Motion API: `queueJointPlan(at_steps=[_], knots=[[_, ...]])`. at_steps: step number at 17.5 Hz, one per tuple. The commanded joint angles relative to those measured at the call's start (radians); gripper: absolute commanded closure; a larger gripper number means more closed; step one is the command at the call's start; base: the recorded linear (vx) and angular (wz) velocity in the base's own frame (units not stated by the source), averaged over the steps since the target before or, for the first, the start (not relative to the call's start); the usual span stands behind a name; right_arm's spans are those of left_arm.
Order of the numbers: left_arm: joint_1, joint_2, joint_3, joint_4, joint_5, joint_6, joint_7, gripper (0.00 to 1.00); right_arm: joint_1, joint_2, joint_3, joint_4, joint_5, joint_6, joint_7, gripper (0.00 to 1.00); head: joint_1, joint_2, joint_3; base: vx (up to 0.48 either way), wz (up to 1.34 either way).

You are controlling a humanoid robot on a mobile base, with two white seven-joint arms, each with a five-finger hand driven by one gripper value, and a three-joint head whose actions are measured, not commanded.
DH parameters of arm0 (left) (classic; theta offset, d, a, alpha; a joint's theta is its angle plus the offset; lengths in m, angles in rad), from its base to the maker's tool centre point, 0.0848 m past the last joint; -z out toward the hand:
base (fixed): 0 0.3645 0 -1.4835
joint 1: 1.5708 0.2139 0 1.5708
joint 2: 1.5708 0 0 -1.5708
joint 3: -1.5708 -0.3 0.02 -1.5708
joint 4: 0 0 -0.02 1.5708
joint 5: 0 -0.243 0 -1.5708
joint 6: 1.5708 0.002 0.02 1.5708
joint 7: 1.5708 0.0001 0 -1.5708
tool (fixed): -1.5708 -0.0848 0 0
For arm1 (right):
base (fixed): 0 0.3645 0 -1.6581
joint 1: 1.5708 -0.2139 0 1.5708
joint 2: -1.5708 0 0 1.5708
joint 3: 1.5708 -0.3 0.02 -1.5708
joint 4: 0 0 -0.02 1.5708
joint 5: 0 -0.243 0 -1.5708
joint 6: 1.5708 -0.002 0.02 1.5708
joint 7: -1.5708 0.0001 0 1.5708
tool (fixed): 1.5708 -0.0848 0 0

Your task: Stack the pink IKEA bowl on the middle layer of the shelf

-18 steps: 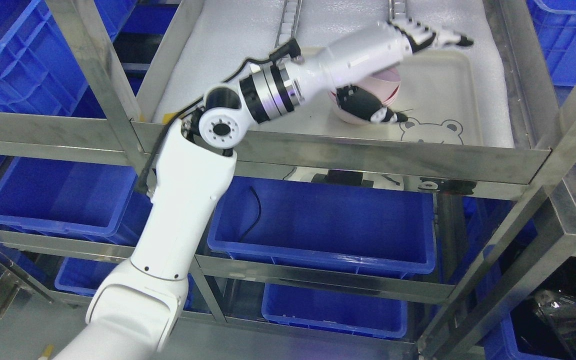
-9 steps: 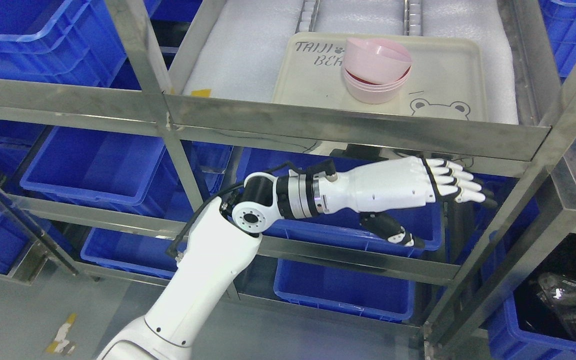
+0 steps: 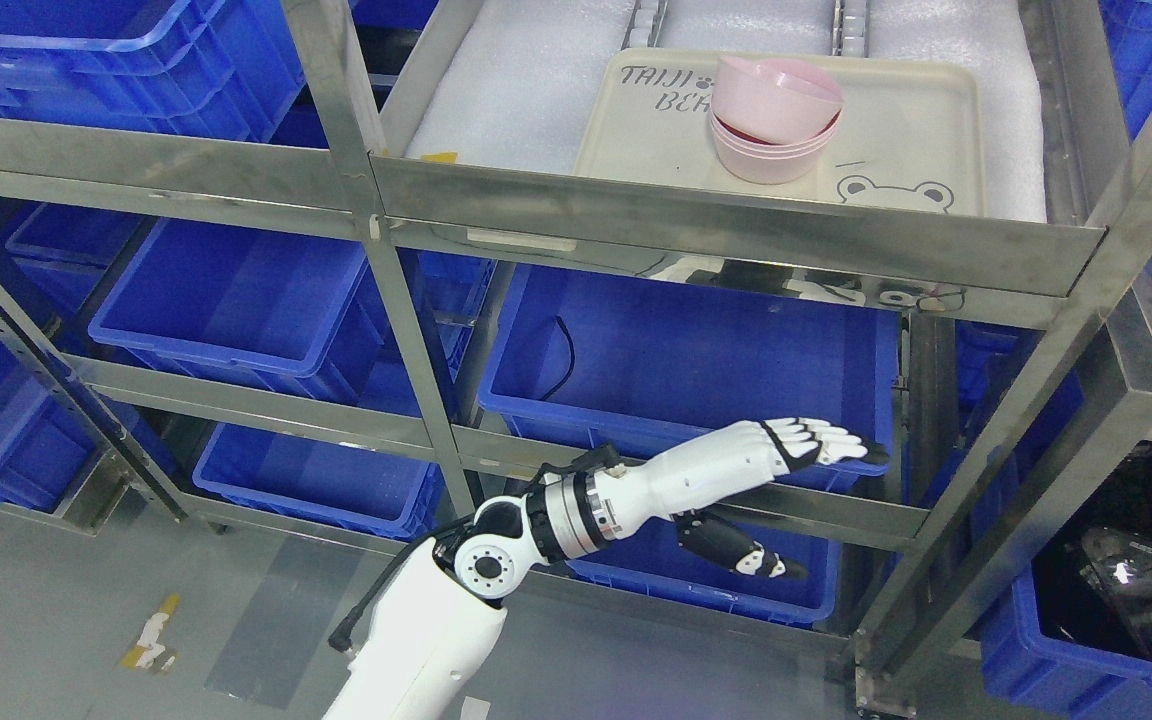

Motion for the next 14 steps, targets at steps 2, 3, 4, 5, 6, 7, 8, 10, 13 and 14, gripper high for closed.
queueJointPlan(at_steps=[2,3,4,5,6,7,8,10,13,14], knots=[[0.123,0.017,0.162,0.218,0.151,0.148,0.293,0.05,0.023,-0.017,0.0,-0.017,0.0,0.0,0.001,0.0,0.0,0.0,0.0,0.013,0.0],[0.124,0.017,0.179,0.227,0.176,0.163,0.332,0.05,0.023,-0.017,0.0,-0.017,0.0,0.0,0.001,0.0,0.0,0.0,0.0,0.014,0.0],[0.124,0.017,0.198,0.237,0.209,0.182,0.351,0.04,0.023,-0.017,0.0,-0.017,0.0,0.0,0.001,0.0,0.0,0.0,0.0,0.014,0.0],[0.124,0.017,0.224,0.241,0.244,0.214,0.351,0.04,0.023,-0.017,-0.001,-0.017,0.0,0.0,0.001,0.0,0.0,0.0,0.0,0.012,0.0],[0.123,0.017,0.256,0.243,0.277,0.26,0.351,0.03,0.023,-0.017,0.0,-0.017,0.0,0.0,0.001,0.0,0.0,0.0,0.0,0.014,0.0],[0.121,0.017,0.293,0.244,0.313,0.306,0.351,0.03,0.023,-0.017,0.0,-0.017,0.0,0.0,0.001,0.0,0.0,0.0,0.0,0.014,0.0],[0.118,0.017,0.314,0.244,0.331,0.321,0.351,0.03,0.023,-0.017,0.0,-0.017,0.0,0.0,0.001,0.0,0.0,0.0,0.0,0.016,0.0],[0.106,0.017,0.351,0.244,0.344,0.341,0.351,0.02,0.023,-0.017,0.0,-0.017,0.0,0.0,0.001,0.0,0.0,0.0,0.0,0.008,0.0],[0.092,0.017,0.347,0.243,0.367,0.352,0.348,0.02,0.023,-0.017,0.0,-0.017,0.0,0.0,0.001,0.0,0.0,0.0,0.0,0.0,0.0],[0.089,0.017,0.344,0.243,0.375,0.354,0.346,0.02,0.023,-0.017,0.0,-0.017,0.0,0.0,0.001,0.0,0.0,0.0,0.0,0.0,0.0]])
